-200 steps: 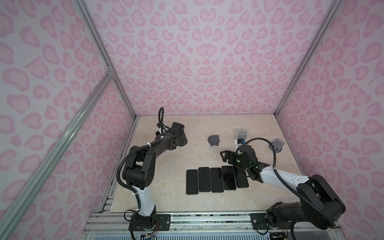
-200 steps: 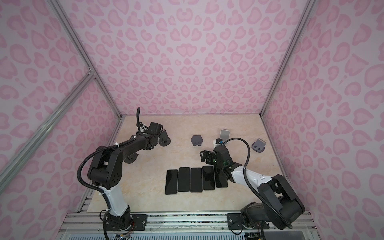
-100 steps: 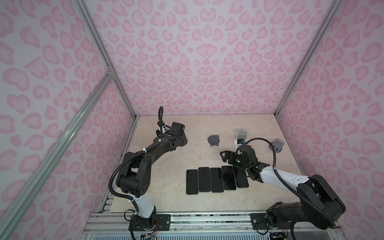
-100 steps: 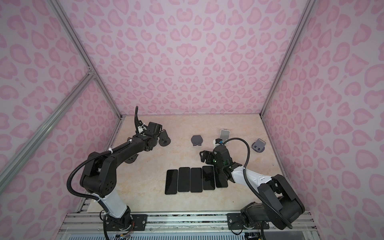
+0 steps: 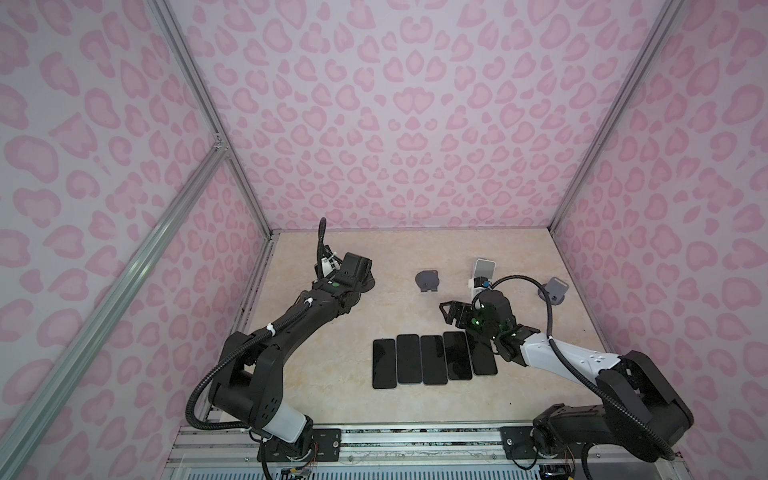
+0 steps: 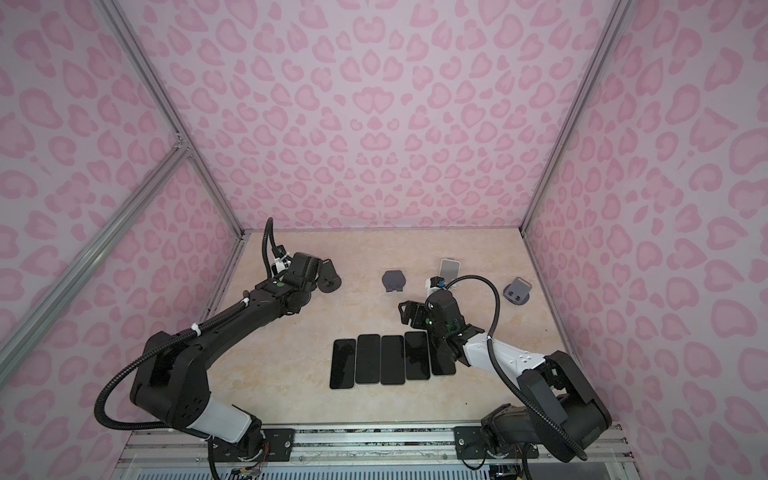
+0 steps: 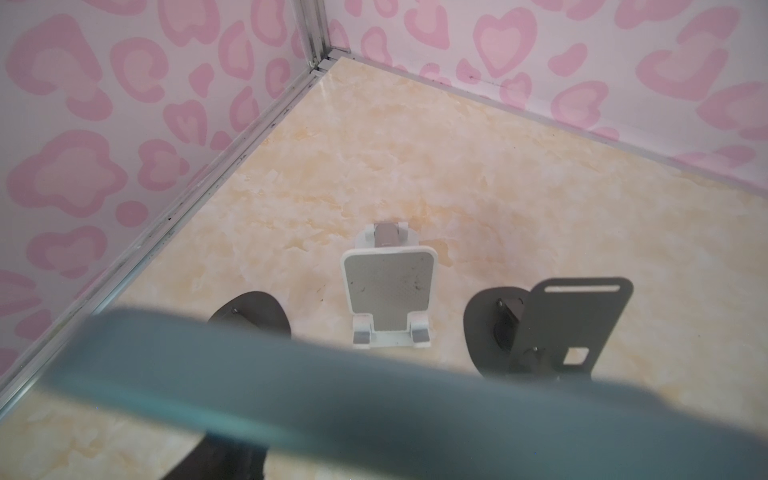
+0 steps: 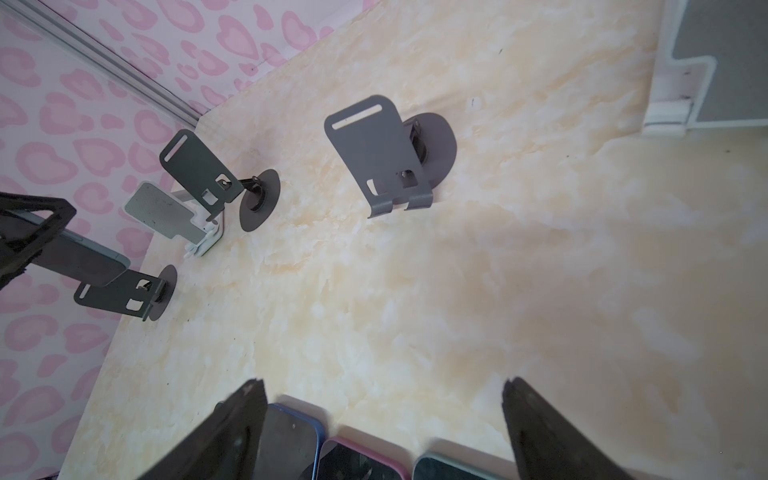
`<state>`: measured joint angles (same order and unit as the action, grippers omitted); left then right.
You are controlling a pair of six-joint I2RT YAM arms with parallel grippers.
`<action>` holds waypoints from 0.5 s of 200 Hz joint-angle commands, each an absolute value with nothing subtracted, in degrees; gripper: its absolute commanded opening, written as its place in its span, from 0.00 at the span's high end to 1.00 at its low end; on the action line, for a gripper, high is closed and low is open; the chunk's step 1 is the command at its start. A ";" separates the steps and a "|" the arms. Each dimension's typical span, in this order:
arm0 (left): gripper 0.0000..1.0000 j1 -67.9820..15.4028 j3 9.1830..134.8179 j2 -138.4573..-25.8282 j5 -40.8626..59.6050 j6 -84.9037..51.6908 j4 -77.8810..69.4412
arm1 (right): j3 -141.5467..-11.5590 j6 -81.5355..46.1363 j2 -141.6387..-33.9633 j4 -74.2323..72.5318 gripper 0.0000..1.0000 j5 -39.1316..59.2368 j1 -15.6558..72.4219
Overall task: Remove the phone from the phone stand
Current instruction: 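Carry the green-edged phone with the left gripper toward the row's near end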
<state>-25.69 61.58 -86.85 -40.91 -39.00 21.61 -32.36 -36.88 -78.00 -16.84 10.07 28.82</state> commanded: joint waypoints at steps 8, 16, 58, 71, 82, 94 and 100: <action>0.29 -26.80 58.66 -82.68 -36.77 -36.79 23.60 | -32.02 -36.66 -77.70 -17.79 0.09 9.63 29.00; 0.29 -27.21 57.61 -81.57 -35.57 -36.61 24.38 | -31.98 -36.57 -77.65 -17.80 0.09 9.50 29.14; 0.32 -28.17 52.70 -76.62 -26.67 -36.00 27.61 | -32.04 -36.54 -78.04 -18.05 0.09 9.32 29.87; 0.33 -28.49 51.23 -75.62 -24.61 -35.50 28.63 | -32.09 -36.41 -78.23 -17.94 0.09 9.23 30.14; 0.33 -28.72 50.50 -74.98 -23.77 -35.42 29.92 | -32.18 -36.36 -78.26 -18.01 0.09 9.22 30.29; 0.33 -29.15 49.60 -74.25 -23.33 -35.41 31.24 | -32.17 -36.29 -78.18 -17.80 0.09 8.98 30.49; 0.34 -29.34 49.20 -74.03 -22.81 -35.56 31.63 | -32.16 -36.22 -78.13 -17.72 0.09 8.88 30.55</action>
